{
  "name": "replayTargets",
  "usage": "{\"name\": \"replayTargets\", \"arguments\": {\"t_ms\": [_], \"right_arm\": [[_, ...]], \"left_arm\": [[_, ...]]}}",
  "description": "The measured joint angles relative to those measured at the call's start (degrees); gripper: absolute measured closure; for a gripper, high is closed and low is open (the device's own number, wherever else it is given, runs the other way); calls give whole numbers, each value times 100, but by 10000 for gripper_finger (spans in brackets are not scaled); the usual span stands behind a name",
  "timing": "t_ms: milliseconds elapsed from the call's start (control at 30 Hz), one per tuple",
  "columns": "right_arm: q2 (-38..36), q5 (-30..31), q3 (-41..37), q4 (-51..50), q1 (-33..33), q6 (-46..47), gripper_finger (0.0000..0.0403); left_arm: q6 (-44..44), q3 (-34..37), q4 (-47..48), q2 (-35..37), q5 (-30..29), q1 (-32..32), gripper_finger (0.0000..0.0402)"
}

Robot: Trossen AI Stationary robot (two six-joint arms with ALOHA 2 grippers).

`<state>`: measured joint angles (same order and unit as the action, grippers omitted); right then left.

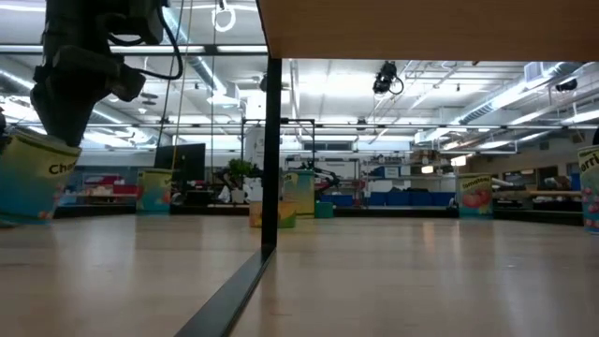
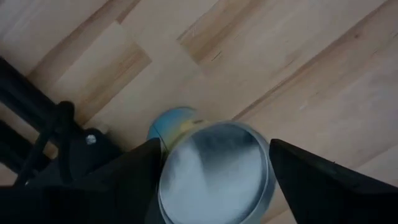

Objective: Pick and place cans onto a shelf
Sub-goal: Put the left canned cherries on the shelf

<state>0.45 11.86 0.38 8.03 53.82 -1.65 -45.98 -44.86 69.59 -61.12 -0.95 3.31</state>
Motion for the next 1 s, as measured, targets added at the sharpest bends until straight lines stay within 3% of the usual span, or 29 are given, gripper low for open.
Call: {"name": "replayTargets", "arguments": {"t_ms": [200, 533, 633, 767, 1000], "right_arm": [[2, 0, -1, -1, -2, 0, 387], [1, 0, 0, 0, 0, 0, 387], [2, 0, 0, 0, 0, 0, 387], [2, 0, -1, 0, 0, 0, 387], [2, 0, 0, 5, 0, 0, 387]], "left_arm": [[26, -5, 69, 4, 28, 0, 118], [210, -36, 102, 7, 336, 0, 74], [317, -327, 467, 12, 426, 0, 66], [286, -715, 898, 78, -48, -69, 65], [68, -721, 832, 111, -70, -168, 65]]}}
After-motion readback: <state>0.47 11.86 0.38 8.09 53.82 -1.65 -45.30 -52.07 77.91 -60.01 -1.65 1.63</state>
